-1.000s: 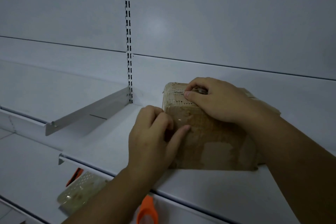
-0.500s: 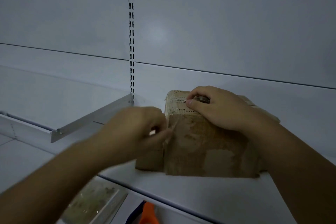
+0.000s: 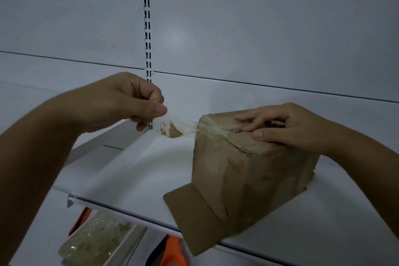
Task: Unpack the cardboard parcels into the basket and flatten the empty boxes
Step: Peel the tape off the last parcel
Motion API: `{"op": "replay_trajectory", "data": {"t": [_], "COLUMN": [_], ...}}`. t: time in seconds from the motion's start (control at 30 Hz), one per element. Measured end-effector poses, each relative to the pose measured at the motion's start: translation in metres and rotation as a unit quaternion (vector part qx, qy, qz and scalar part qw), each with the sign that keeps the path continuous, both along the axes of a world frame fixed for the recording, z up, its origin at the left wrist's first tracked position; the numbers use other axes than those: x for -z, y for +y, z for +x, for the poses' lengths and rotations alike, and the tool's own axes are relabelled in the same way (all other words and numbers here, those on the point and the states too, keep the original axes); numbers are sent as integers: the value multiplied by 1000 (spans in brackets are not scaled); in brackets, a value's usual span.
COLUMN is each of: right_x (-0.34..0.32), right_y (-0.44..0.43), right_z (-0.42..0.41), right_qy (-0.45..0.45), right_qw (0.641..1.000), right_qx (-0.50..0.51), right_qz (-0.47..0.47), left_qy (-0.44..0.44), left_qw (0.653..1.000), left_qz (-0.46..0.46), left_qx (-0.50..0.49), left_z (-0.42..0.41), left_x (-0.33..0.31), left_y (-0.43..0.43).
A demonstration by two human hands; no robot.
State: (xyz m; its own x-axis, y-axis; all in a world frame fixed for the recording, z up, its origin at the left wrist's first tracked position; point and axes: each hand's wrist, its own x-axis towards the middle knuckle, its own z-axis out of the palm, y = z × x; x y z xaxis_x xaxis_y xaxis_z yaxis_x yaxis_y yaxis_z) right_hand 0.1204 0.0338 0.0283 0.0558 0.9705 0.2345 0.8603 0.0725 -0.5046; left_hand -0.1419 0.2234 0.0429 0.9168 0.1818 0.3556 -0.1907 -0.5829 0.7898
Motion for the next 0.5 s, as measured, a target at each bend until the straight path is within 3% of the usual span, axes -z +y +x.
{"op": "replay_trajectory", "data": {"t": [0.1,0.23,0.4,0.5], "right_x": [-5,-9,1,4], "right_y": [-3,-2,1,1], "right_z": [8,12,6,0], "right_qy": [54,99,27,-51], "right_qw": [998,995,992,985], "right_qx": [-1,21,94,120], "right_qz": [-13,-20,76,116], "left_qy": [-107,-168,-229,-238], "left_qw": [981,929,886,898], "left_qz": [-146,-170,-300,-208], "left_qx": [-72,-282,-270,-307], "left_z": [23,59,63,60], "left_x": [29,63,83,110], "left_y": [2,-2,-21,-42]}}
